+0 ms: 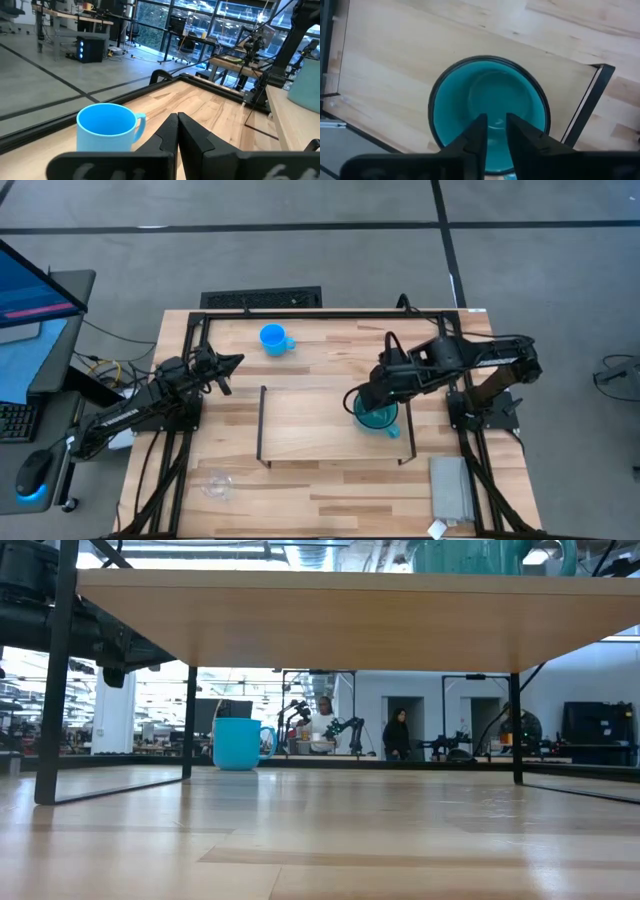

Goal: Stack small to large cups/mugs on shelf
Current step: Put the green mug on the shelf

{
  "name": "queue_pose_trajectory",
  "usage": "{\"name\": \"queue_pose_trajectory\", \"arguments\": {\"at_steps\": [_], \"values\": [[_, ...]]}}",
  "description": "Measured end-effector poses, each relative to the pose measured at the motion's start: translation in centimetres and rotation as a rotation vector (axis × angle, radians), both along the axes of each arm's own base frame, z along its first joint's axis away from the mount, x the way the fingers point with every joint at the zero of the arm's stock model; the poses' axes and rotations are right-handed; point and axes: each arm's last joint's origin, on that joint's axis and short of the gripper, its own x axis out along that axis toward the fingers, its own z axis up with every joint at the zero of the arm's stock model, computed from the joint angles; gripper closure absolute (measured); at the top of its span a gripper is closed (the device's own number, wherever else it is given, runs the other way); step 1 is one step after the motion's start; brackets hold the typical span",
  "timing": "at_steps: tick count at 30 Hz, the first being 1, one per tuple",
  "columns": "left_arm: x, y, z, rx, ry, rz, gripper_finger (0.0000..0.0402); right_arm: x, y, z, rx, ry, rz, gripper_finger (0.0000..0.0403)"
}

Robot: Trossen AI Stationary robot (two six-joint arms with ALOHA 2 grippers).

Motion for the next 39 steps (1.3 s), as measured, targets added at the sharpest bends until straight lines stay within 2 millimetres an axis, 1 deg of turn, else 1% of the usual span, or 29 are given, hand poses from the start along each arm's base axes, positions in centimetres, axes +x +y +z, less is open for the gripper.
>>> {"name": "queue_pose_trajectory", "arguments": {"at_steps": [6, 11, 14, 17, 19, 24, 30, 34, 39], "values": [[0.0, 0.0, 0.0, 0.0, 0.0, 0.0, 0.0401, -0.1, 0.6, 0.0, 0.003, 0.001, 0.025, 0.0327], [0.0, 0.0, 0.0, 0.0, 0.0, 0.0, 0.0401, -0.3, 1.2, 0.0, 0.054, 0.012, 0.032, 0.0342], [0.0, 0.0, 0.0, 0.0, 0.0, -0.001, 0.0401, -0.4, 1.6, 0.0, 0.06, 0.012, 0.03, 0.0357], [0.0, 0.0, 0.0, 0.0, 0.0, 0.0, 0.0401, -0.5, 1.9, 0.0, 0.05, 0.009, 0.036, 0.0385], [0.0, 0.0, 0.0, 0.0, 0.0, 0.0, 0.0401, -0.6, 2.3, 0.0, 0.059, 0.013, 0.05, 0.0395], [0.0, 0.0, 0.0, 0.0, 0.0, -0.001, 0.0401, -1.1, 3.6, 0.0, 0.121, 0.032, 0.076, 0.0397], [0.0, 0.0, 0.0, 0.0, 0.0, -0.001, 0.0401, -1.6, 4.9, 0.0, 0.143, 0.038, 0.062, 0.0399], [0.0, 0.0, 0.0, 0.0, 0.0, -0.001, 0.0401, -2.0, 5.8, -0.1, 0.194, 0.059, 0.058, 0.0399], [0.0, 0.0, 0.0, 0.0, 0.0, -0.001, 0.0401, -2.2, 6.5, -1.6, 0.206, 0.132, 0.019, 0.0401]]}}
